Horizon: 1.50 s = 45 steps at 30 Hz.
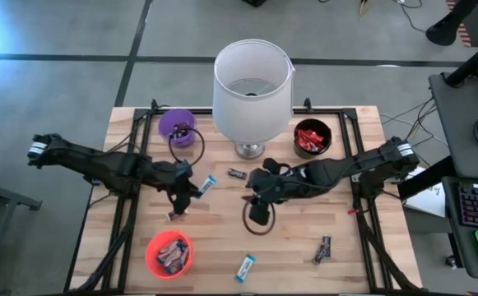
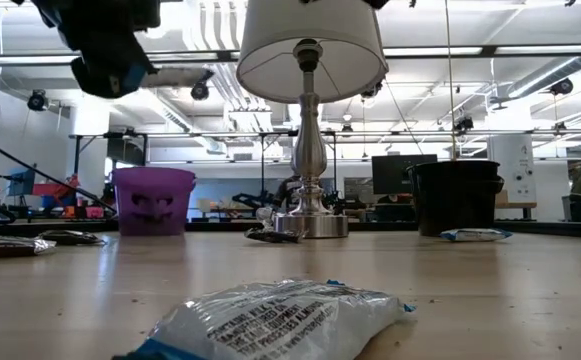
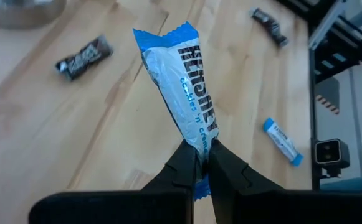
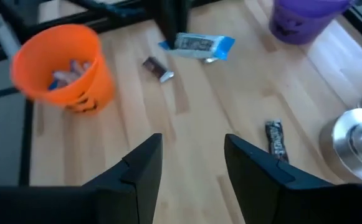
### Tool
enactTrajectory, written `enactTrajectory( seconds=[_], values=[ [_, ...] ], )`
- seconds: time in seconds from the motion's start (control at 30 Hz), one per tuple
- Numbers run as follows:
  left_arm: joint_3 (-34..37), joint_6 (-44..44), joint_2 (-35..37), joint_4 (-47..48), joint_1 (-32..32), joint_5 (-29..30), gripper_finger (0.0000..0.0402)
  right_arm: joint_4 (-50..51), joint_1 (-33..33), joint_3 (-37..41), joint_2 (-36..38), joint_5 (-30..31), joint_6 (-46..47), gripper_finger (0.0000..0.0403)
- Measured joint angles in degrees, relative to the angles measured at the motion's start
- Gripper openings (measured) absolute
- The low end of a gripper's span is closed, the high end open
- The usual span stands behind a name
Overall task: Organize candy in baskets
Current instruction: Put the white chocolate bar into the orange bucket
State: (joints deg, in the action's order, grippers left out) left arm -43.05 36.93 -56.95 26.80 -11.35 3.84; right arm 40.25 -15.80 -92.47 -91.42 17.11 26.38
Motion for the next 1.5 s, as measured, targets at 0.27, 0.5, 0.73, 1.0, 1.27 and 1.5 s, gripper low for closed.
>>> enactTrajectory(
  seconds=[0.27,0.5,0.73,1.0,1.27,1.5],
  values=[
    [-0.09,-5.73,1.25,-1.64,-0.42,0.26,0.0001,-9.18,4.97,0.00,-4.54,-0.55,4.14,0.0164],
    [-0.09,-7.76,2.84,0.94,-2.67,-4.29,0.0001,-10.91,5.44,0.00,-5.03,-0.58,5.10,0.0164],
    [-0.09,-4.03,6.60,4.80,-9.82,-15.36,0.0000,-10.50,5.73,0.00,-4.72,-0.59,4.49,0.0164],
    [-0.11,8.87,7.39,7.74,-23.48,-21.35,0.0000,-10.20,6.62,0.00,-4.69,-0.61,4.45,0.0164],
    [-0.11,17.39,5.63,7.54,-31.03,-21.03,0.0000,-10.12,7.64,0.00,-4.67,-0.61,3.70,0.0164],
    [-0.09,17.26,3.45,4.61,-31.26,-22.64,0.0000,-10.10,7.77,0.00,-4.58,-0.64,2.96,0.0164]
  ],
)
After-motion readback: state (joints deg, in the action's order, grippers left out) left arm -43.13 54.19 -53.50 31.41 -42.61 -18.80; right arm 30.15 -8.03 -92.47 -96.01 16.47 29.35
